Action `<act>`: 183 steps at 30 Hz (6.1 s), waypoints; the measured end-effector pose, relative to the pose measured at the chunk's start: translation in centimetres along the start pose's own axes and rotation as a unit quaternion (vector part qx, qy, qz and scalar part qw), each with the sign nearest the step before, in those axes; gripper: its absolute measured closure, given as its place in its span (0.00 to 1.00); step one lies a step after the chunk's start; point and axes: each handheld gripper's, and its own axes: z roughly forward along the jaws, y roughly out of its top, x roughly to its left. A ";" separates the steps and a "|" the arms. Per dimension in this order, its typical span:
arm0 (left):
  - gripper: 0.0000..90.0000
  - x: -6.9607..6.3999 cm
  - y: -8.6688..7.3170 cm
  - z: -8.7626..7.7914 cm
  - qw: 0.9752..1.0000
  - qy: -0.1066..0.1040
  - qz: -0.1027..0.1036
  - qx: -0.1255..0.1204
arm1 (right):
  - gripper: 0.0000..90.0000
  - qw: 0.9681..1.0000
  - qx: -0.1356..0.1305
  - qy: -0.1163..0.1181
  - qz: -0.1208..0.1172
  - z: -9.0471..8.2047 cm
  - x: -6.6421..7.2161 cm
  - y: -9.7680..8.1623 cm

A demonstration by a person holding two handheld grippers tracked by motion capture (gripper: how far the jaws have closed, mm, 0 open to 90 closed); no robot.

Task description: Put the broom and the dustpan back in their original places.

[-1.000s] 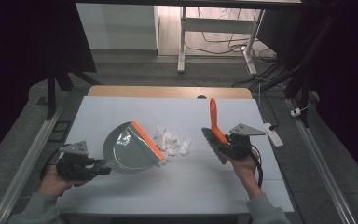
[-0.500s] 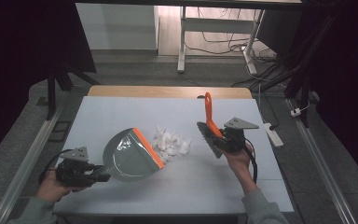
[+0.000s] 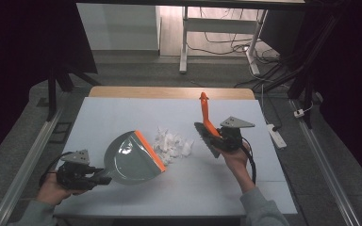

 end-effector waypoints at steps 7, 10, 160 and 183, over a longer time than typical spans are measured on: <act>0.68 -0.1 -0.7 -0.1 1.000 -0.001 -0.008 0.006 | 0.79 1.000 0.003 0.003 -0.001 0.5 0.1 0.2; 0.68 -0.1 -0.9 -0.1 1.000 -0.001 -0.009 0.007 | 0.79 1.000 0.003 0.003 -0.002 0.8 0.1 0.3; 0.68 2.0 -1.5 4.9 0.996 -0.030 -0.064 0.049 | 0.79 0.988 0.136 0.039 -0.064 17.8 8.6 1.4; 0.68 2.0 -1.4 5.1 0.996 -0.027 -0.067 0.049 | 0.79 0.977 0.110 0.146 -0.107 14.0 15.1 1.7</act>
